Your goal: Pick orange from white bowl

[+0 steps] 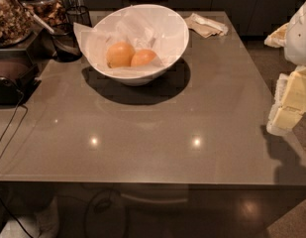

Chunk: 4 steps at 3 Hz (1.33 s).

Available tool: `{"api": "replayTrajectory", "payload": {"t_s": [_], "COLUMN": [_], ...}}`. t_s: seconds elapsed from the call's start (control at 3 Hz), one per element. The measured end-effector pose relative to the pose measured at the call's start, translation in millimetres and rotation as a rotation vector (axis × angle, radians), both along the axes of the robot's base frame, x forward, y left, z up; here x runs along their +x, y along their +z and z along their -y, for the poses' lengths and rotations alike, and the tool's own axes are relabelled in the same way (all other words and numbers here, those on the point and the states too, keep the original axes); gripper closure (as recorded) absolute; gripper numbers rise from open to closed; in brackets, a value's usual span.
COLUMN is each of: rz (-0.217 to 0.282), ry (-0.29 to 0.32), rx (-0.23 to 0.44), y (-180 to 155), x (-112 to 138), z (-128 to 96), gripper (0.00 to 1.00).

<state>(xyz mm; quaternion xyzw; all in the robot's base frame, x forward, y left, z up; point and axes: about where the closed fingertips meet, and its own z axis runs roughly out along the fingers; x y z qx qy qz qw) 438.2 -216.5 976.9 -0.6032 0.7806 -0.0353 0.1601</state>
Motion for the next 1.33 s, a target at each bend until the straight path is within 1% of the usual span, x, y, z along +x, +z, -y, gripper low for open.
{"api": "replayTrajectory", "payload": {"t_s": [0.33, 0.67, 1.0, 1.33], "rz": [0.0, 0.001, -0.021, -0.048], "ry": [0.0, -0.014, -0.041, -0.057], "rx": [0.0, 0.0, 0.019, 0.016], "y": [0, 3, 14, 23], "x": [0, 2, 17, 35], "z": [0, -3, -26, -58], "gripper": [0.0, 0.0, 0.0, 0.0]}}
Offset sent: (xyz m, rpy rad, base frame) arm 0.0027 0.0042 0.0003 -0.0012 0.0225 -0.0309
